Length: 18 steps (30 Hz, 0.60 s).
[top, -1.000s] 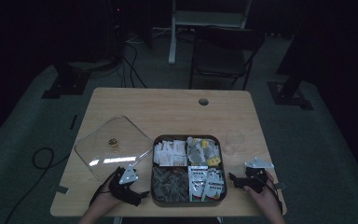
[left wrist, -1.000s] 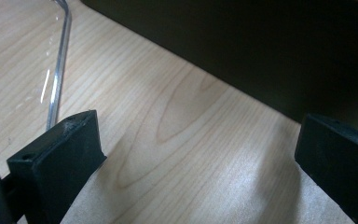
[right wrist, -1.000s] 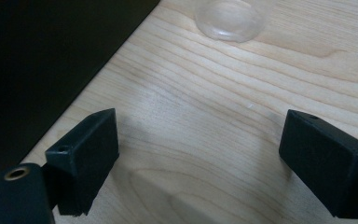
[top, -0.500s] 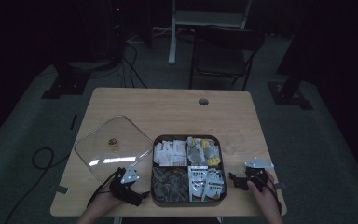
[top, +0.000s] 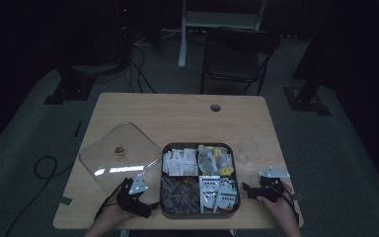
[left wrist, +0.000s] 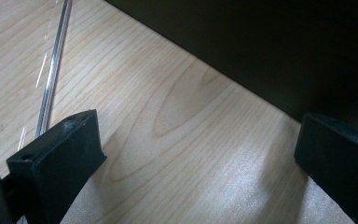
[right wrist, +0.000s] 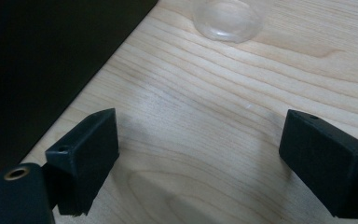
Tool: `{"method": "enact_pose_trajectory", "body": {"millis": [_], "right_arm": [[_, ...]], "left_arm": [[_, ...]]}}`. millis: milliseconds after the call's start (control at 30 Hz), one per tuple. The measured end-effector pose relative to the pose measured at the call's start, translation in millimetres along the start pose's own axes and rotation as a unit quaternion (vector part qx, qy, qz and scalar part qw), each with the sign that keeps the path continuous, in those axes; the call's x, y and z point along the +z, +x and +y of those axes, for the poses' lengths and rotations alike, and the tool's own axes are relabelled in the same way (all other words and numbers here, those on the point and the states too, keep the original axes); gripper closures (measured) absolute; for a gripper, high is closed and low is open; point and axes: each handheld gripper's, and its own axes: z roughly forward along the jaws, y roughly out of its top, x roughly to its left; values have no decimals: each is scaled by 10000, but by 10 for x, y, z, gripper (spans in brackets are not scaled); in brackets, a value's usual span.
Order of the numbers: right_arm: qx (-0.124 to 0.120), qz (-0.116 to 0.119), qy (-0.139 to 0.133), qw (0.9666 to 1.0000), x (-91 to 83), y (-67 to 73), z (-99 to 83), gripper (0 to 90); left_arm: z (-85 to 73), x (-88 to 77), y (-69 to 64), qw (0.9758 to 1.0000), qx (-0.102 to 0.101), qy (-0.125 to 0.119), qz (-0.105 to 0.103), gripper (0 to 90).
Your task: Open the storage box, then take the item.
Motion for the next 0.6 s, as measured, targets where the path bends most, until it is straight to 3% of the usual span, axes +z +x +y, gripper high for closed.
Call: {"method": "enact_pose_trajectory", "body": {"millis": [367, 600], "right_arm": [[123, -96, -20, 9999, -12, 21, -4, 136], [314, -32, 38, 9995, -70, 23, -11, 167]], "left_arm": [[-2, -1, -3, 10000, -10, -5, 6, 12], [-3, -2, -4, 10000, -10, -9, 3, 12]]}}
